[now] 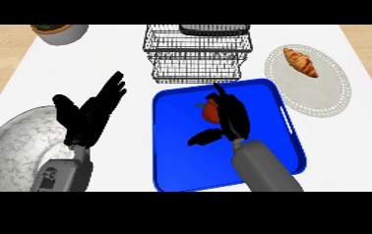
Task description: Pick the bell pepper from the tray and place it in the tiered basket
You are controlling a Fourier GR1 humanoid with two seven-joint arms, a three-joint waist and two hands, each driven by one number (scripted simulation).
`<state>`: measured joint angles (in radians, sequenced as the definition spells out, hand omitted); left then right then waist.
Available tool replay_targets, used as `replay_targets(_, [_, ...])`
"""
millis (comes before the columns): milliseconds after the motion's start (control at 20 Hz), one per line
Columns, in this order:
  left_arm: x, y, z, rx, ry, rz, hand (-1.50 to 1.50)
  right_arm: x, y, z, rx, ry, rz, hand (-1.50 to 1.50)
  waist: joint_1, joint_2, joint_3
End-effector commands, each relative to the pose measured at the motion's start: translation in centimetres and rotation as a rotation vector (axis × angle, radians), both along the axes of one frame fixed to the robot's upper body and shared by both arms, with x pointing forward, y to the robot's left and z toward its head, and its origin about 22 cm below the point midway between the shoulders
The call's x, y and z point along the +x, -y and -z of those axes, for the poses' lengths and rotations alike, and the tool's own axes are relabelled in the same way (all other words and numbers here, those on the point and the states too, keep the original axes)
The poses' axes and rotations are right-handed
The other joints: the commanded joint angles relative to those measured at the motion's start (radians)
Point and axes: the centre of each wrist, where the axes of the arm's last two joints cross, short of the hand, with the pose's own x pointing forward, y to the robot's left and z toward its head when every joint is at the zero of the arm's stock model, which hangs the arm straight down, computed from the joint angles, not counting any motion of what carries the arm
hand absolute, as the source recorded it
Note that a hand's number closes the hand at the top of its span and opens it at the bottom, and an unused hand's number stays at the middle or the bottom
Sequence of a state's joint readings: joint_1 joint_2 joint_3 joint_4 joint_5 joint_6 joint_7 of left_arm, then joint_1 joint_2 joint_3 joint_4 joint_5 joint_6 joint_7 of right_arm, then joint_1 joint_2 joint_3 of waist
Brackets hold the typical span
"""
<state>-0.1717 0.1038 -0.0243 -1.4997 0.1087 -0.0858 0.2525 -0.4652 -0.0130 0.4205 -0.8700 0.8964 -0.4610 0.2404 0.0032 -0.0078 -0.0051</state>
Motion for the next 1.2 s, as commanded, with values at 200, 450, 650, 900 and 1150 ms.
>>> replay_targets(200, [0.2, 0.5, 1.6, -0.008, -0.002, 0.018, 0.00, 1.8, -1.4, 0.6, -0.021, 0.063, -0.012, 1.50, 0.015, 0.012, 0.006])
replay_targets(450, [-0.4, -0.2, 0.8, -0.006, -0.003, 0.007, 0.00, -1.3, -1.5, 0.8, 0.120, 0.140, -0.034, 1.50, 0.000, 0.008, 0.005])
replay_targets(650, [-0.6, -0.9, 0.1, 0.005, -0.012, -0.030, 0.00, -2.5, 1.9, 0.5, 0.035, -0.053, 0.149, 1.50, -0.026, -0.004, 0.003])
replay_targets(900, [-1.0, -1.7, 1.3, 0.005, -0.039, -0.075, 0.00, -3.9, 3.6, 0.2, -0.035, -0.209, 0.341, 1.50, -0.060, -0.012, 0.000])
replay_targets(1150, [-1.1, -2.0, 0.5, 0.007, -0.045, -0.068, 0.00, -5.1, 2.0, -8.7, 0.179, -0.075, 0.378, 1.50, -0.072, -0.020, 0.001])
